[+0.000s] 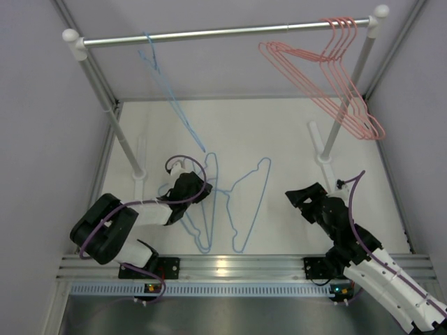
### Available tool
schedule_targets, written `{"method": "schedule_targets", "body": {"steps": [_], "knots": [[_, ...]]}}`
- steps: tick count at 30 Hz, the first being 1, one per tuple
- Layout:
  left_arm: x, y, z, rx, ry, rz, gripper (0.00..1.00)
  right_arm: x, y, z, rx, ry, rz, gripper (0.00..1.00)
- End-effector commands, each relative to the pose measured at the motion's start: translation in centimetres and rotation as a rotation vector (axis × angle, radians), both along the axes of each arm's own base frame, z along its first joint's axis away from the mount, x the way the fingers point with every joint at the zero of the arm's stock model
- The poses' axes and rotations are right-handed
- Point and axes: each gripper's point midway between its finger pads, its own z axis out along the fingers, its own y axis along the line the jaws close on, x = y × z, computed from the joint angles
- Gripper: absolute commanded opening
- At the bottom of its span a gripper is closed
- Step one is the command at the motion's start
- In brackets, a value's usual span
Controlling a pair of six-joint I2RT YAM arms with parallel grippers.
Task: Organize the hangers
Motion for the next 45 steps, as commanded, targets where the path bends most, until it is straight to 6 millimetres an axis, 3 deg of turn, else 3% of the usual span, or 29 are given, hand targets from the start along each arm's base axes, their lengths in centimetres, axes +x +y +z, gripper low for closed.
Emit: {"method": "schedule_targets", "body": {"steps": [1,14,31,39,45], "knots": [[-0.8,1.9,-1.5,0.032,0.045,0.074,0.35,0.0,0.2,0.8,0.010,-0.028,0.010,0.74],[-0.9,1.5,-3.4,-0.020,0.085,0.111,0.33,0.0,0.2,1.0,0.020,-0.040,0.008,0.75],[-0.7,1.8,-4.2,0.039,0.107,0.107,0.17,-0.2,0.2,0.7,0.034,-0.039,0.009,0.75],[-0.6,1.8,-2.1,0.043,0.055,0.080,0.01,-0.3,0.2,0.8,0.038,-0.045,0.013,0.75],[-0.8,1.8,2.3,0.032,-0.047,0.042,0.00,-0.2,0.2,0.9,0.022,-0.048,0.019,0.75]]}}
